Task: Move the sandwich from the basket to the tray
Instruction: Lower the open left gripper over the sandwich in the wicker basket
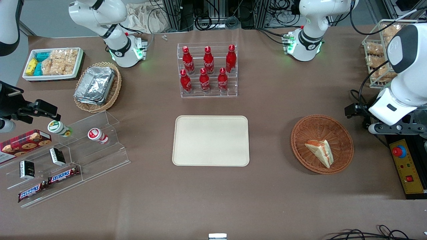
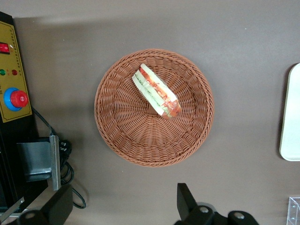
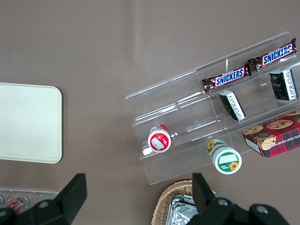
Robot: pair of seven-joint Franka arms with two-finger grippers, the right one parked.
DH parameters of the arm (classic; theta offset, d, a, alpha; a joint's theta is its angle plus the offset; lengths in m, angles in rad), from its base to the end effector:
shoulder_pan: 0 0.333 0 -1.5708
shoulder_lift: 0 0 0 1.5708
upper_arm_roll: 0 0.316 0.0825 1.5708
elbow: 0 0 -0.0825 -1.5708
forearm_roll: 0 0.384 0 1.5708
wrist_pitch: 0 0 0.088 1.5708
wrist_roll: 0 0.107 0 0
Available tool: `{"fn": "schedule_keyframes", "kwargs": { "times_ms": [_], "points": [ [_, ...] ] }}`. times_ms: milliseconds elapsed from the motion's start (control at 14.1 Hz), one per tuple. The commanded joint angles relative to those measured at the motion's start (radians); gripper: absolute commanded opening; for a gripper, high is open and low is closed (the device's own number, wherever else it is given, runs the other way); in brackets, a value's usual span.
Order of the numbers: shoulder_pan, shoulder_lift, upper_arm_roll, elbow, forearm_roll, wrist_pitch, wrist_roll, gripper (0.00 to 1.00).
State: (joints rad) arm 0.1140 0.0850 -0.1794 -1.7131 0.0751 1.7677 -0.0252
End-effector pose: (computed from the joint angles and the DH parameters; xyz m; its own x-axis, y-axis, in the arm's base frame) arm 0.5856 -0.0285 0.5260 0.9981 -0.0547 -0.0279 -0.0562 -0.9967 -0.0587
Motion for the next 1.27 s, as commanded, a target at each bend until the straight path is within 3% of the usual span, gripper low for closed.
{"fn": "schedule_keyframes", "kwargs": {
  "times_ms": [0,354,495,848,1202],
  "points": [
    [0.001,0.004,0.0,0.023,-0.003,-0.014,-0.021,1.0],
    [0.001,0.057,0.0,0.018,-0.04,0.038,-0.094,1.0],
    [0.001,0.094,0.0,0.004,-0.079,0.088,-0.236,1.0],
    [0.006,0.111,0.004,-0.186,-0.061,0.349,-0.428,1.0],
    [0.0,0.206,0.004,-0.215,-0.032,0.483,-0.692,1.0]
  ]
}}
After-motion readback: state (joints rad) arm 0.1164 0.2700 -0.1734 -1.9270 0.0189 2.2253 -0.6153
